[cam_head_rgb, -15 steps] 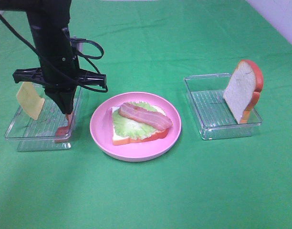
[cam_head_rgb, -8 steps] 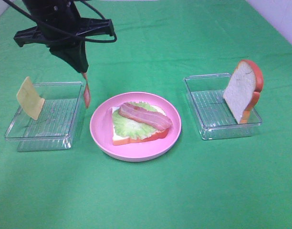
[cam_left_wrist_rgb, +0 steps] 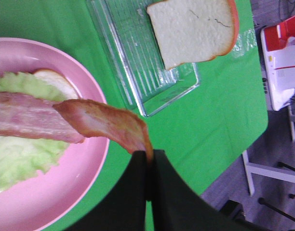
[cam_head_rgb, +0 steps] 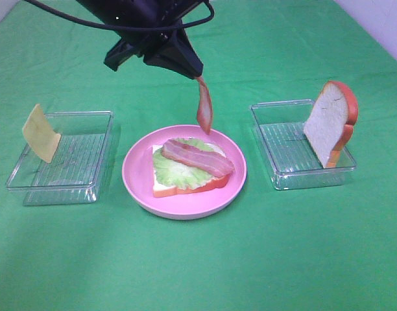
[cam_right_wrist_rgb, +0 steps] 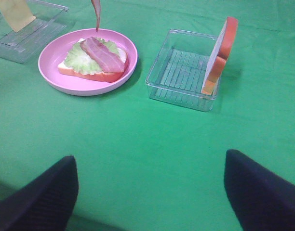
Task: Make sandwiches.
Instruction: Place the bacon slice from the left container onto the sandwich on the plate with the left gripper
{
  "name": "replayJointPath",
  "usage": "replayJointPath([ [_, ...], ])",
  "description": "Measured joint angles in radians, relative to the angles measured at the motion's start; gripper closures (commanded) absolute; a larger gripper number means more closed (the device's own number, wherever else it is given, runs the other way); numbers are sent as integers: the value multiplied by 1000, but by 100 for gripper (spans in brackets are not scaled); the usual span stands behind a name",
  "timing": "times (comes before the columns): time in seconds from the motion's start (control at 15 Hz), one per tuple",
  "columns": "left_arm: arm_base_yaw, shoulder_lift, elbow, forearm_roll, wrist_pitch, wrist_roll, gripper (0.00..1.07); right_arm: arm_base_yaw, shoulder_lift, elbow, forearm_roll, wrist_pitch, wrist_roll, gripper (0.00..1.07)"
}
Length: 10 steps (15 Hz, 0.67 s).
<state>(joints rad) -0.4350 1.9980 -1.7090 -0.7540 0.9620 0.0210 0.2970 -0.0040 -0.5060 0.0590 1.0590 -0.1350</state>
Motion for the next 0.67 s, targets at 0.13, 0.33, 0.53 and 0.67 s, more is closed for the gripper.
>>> replayJointPath([
  [0.13,-11,37,0,-61,-5,40,107,0,0,0,0,0,0,31],
  [0.33,-38,90,0,-100,-9,77,107,0,0,0,0,0,0,31],
  [0.53,-49,144,0,19,-3,71,107,0,0,0,0,0,0,31],
  [0.67,-47,146,0,120,1,31,107,0,0,0,0,0,0,31],
])
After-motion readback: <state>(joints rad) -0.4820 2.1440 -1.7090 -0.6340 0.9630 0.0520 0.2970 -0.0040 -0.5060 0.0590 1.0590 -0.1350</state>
